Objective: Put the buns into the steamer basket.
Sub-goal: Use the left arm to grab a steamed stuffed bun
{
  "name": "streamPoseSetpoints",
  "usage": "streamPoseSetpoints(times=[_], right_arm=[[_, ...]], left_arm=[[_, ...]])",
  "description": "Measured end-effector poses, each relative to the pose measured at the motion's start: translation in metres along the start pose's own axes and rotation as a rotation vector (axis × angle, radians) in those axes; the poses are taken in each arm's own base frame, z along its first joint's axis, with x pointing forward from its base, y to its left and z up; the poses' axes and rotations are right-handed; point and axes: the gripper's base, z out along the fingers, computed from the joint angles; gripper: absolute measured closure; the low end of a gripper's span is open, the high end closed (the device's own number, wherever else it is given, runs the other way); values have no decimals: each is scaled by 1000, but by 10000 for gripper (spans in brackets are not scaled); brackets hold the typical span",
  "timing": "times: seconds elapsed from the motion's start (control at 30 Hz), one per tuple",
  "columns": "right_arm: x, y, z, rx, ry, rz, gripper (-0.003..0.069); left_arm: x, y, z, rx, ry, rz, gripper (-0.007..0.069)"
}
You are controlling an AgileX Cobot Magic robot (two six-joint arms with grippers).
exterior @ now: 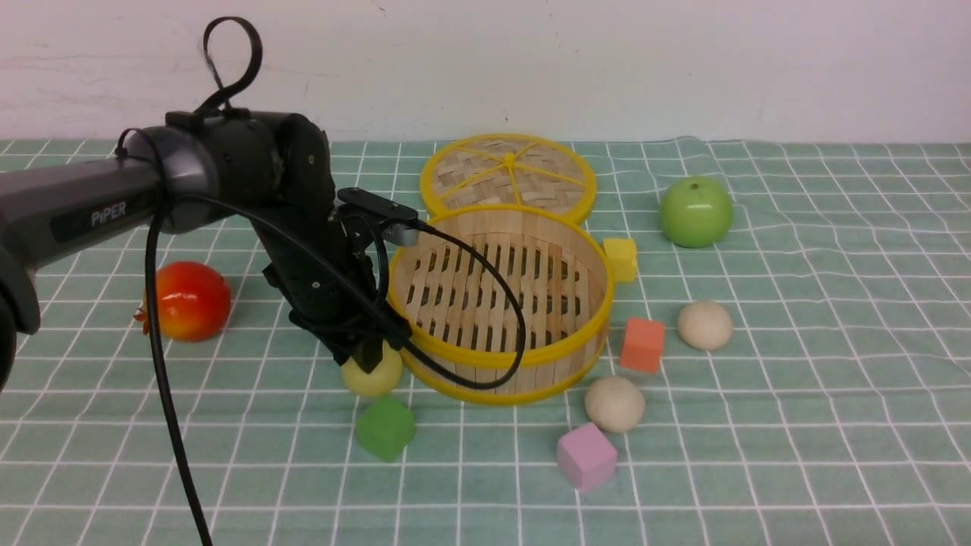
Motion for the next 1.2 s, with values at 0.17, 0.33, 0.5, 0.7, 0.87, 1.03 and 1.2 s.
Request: streamPoseSetpoints(times=[0.17, 0.33, 0.5, 0.7, 0.87, 1.03, 1.2], right_arm=[[0, 0, 0, 0, 0, 0, 419], [0, 0, 0, 0, 0, 0, 419], [0, 0, 0, 0, 0, 0, 419], [0, 0, 0, 0, 0, 0, 419], [0, 0, 0, 0, 0, 0, 419], [0, 0, 0, 0, 0, 0, 419], [0, 0, 0, 0, 0, 0, 419]], left_arm=[[-1, 0, -1, -4, -11, 0, 363], [-2, 1, -1, -8, -26, 0, 364], [-1, 1, 9, -3, -5, -2, 365], [-1, 2, 16, 0, 4, -5, 368], [-1, 2, 19, 2, 8, -37, 470], [0, 2, 14, -1, 17, -66, 634], [3, -1, -17, -15, 16, -80, 638]])
